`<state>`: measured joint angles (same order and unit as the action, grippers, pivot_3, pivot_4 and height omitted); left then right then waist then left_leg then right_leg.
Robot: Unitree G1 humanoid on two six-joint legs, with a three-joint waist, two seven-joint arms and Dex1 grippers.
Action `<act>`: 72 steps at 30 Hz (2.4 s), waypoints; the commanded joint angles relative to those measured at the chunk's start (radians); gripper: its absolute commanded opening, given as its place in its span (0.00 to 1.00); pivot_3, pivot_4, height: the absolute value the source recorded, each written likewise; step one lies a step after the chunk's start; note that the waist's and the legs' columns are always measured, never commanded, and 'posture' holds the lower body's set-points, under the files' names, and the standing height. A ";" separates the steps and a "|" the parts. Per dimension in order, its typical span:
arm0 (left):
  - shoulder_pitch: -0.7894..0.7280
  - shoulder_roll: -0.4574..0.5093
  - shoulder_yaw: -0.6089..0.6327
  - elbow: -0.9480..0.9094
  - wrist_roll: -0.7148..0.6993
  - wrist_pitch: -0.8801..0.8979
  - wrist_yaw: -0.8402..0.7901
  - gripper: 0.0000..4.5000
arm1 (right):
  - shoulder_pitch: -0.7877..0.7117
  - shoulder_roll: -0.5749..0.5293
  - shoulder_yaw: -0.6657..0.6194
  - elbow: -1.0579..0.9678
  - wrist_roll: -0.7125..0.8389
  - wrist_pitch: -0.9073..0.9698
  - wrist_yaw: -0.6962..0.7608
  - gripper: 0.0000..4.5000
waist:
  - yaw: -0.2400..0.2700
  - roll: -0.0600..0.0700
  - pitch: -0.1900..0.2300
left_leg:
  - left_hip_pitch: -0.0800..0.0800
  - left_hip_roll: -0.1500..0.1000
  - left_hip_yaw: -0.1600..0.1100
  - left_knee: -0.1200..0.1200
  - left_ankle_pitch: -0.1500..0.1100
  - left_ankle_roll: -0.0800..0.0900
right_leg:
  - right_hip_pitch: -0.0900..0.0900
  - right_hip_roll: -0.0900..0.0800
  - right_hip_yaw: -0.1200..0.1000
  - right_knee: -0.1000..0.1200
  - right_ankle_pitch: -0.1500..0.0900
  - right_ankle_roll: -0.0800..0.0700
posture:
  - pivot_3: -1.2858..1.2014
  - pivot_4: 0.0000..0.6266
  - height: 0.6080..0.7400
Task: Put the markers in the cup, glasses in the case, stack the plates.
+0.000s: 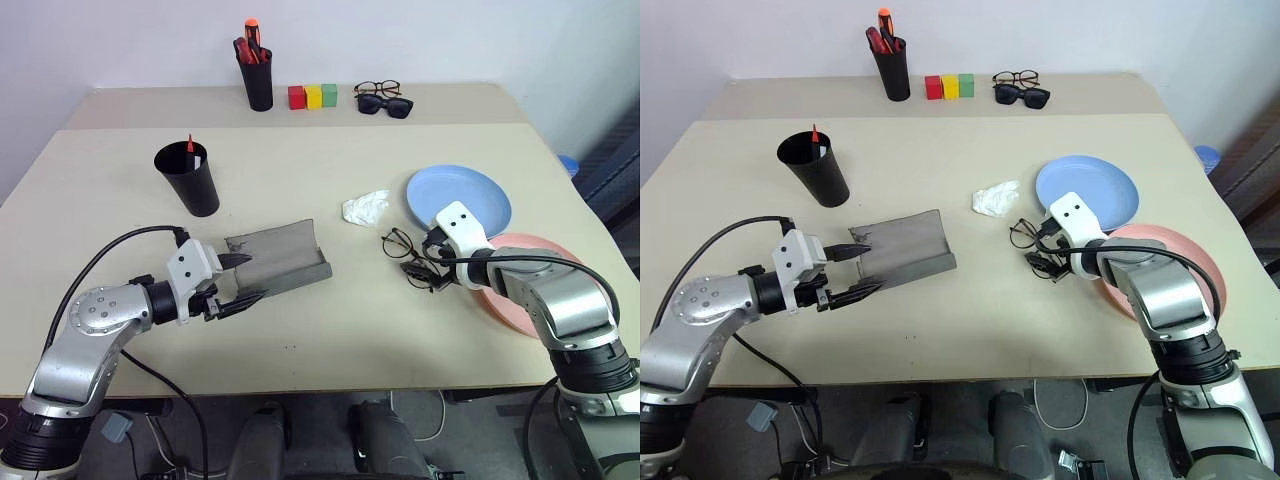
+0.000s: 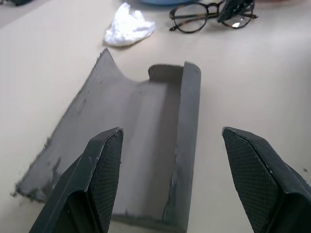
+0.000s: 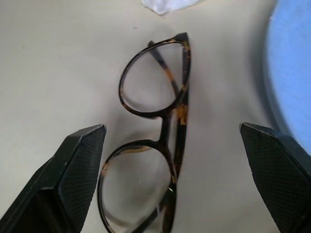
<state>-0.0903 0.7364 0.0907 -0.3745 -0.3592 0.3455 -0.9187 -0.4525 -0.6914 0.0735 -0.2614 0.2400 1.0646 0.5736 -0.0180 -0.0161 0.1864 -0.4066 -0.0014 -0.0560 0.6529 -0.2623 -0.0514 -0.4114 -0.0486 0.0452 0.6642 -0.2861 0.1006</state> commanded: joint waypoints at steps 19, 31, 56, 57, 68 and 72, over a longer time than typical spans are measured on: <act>0.061 0.005 0.104 0.101 0.031 -0.095 0.042 0.75 | -0.106 -0.032 0.072 -0.136 0.005 -0.136 0.095 0.00 | -0.004 0.000 0.000 | 0.000 0.000 0.000 0.000 0.000 0.000 | 0.000 0.000 0.000 0.000 0.000 0.000 | 0.52 0.24 1.00; 0.230 0.025 0.315 0.180 0.013 -0.133 0.085 0.75 | -0.509 0.346 0.419 0.310 -0.143 -0.675 0.301 0.00 | -0.020 0.000 0.000 | 0.000 0.002 -0.001 -0.002 0.000 0.000 | -0.001 -0.001 -0.002 0.000 0.000 0.000 | 0.52 0.24 1.00; 0.213 0.015 0.322 0.152 -0.023 -0.109 0.084 0.75 | -0.467 0.382 0.440 0.548 -0.324 -0.874 0.449 0.14 | -0.025 -0.001 -0.001 | 0.000 -0.001 -0.001 -0.003 0.000 0.000 | -0.002 -0.006 -0.003 0.000 0.000 0.000 | 0.52 0.24 1.00; 0.199 0.015 0.308 0.162 -0.018 -0.115 0.081 0.75 | -0.468 0.389 0.427 0.546 -0.321 -0.864 0.435 0.21 | -0.025 -0.001 -0.001 | 0.000 -0.002 -0.001 -0.003 0.000 0.000 | -0.002 -0.006 -0.003 0.000 0.000 0.000 | 0.52 0.24 1.00; -0.293 -0.059 0.091 0.285 -0.067 0.252 0.219 0.22 | -0.406 0.337 0.219 0.278 -0.191 -0.721 0.414 0.65 | -0.005 -0.001 -0.001 | 0.000 -0.003 -0.003 0.000 0.000 0.000 | 0.000 -0.004 -0.003 0.001 0.000 0.000 | 0.52 0.24 1.00; -0.491 -0.118 0.023 0.373 -0.073 0.375 0.257 0.22 | -0.284 0.252 0.170 0.085 -0.133 -0.682 0.441 0.65 | 0.001 -0.001 -0.001 | 0.000 -0.003 -0.002 0.000 0.000 0.000 | 0.000 -0.003 -0.003 0.001 0.000 0.001 | 0.52 0.24 1.00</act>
<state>-0.5554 0.6180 0.1235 -0.0104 -0.4253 0.6878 -0.6729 -0.7460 -0.4267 0.2769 -0.0960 0.0718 0.3727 1.0049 -0.0168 -0.0175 0.1855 -0.4072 -0.0044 -0.0582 0.6533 -0.2623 -0.0515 -0.4118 -0.0508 0.0424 0.6649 -0.2858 0.1011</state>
